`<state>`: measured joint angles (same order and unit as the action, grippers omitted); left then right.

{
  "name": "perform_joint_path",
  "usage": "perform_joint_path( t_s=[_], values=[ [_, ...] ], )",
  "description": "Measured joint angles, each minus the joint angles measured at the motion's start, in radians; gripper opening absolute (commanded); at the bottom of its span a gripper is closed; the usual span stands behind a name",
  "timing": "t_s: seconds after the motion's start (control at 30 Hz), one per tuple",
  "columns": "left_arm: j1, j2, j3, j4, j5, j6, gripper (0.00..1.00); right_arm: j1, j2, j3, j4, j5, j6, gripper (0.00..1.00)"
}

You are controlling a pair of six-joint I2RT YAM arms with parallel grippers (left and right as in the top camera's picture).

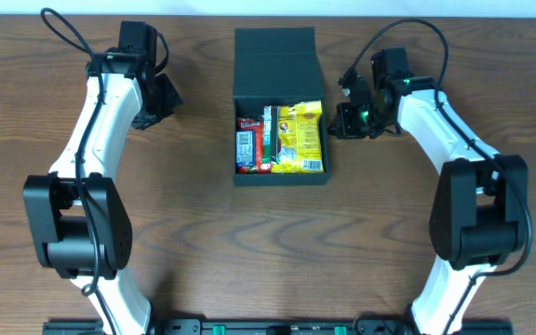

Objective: Pack container

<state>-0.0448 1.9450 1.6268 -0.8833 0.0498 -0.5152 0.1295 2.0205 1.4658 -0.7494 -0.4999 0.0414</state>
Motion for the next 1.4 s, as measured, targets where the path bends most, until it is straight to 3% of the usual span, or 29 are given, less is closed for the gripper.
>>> perform_joint_path(
  t_s=[0.8, 1.13, 1.4],
  values=[
    [0.000, 0.000, 0.000, 0.002, 0.000, 0.000, 0.06, 0.090, 0.000, -0.001, 0.027, 0.016, 0.010, 0.01],
    [0.000, 0.000, 0.000, 0.139, -0.001, 0.000, 0.06, 0.025, 0.000, -0.001, 0.139, 0.026, 0.145, 0.02],
    [0.000, 0.000, 0.000, 0.149, 0.064, 0.004, 0.06, -0.005, 0.000, -0.001, 0.150, 0.013, 0.208, 0.01]
  ],
)
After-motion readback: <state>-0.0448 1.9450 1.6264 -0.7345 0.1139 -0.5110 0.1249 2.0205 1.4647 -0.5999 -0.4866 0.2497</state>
